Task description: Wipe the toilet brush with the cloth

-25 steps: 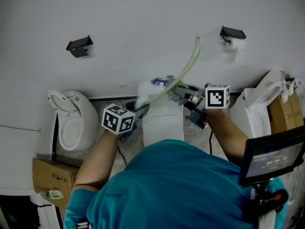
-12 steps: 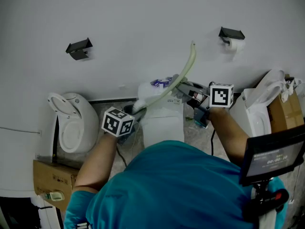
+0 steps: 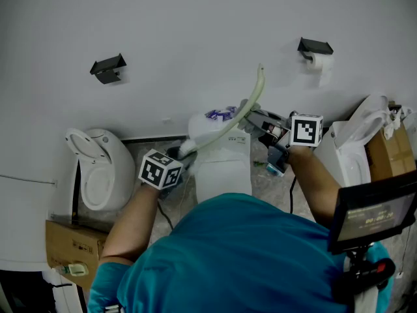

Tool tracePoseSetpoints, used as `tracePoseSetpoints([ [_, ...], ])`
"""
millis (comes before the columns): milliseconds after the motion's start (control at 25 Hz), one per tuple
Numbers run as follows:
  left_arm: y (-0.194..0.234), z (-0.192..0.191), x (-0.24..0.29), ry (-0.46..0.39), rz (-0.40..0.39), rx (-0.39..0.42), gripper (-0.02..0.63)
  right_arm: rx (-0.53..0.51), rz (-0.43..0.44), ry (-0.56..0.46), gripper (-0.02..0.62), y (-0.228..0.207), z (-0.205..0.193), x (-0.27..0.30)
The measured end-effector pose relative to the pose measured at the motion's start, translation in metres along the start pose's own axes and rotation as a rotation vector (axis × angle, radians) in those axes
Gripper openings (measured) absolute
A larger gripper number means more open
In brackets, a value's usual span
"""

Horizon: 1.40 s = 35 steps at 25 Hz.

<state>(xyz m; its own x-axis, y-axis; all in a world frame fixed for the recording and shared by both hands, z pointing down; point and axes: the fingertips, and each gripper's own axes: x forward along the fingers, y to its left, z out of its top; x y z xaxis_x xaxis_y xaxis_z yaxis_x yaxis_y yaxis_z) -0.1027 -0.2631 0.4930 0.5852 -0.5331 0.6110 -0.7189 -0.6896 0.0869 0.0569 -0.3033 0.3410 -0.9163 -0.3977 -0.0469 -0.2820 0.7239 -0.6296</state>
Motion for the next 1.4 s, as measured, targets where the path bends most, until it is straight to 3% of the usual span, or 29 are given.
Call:
tracePoseSetpoints([
  [1000, 0.014, -0.044, -0.010, 0.145, 0.060, 0.106, 0.140, -0.019, -0.005, -0.073, 0.031, 0.005, 0.024, -0.021],
  [1400, 0.024, -0.076, -0.019, 0.223, 0.102, 0.176, 0.140, -0.088, 0.003, -0.085, 0.031, 0.020, 0.041, -0.027],
])
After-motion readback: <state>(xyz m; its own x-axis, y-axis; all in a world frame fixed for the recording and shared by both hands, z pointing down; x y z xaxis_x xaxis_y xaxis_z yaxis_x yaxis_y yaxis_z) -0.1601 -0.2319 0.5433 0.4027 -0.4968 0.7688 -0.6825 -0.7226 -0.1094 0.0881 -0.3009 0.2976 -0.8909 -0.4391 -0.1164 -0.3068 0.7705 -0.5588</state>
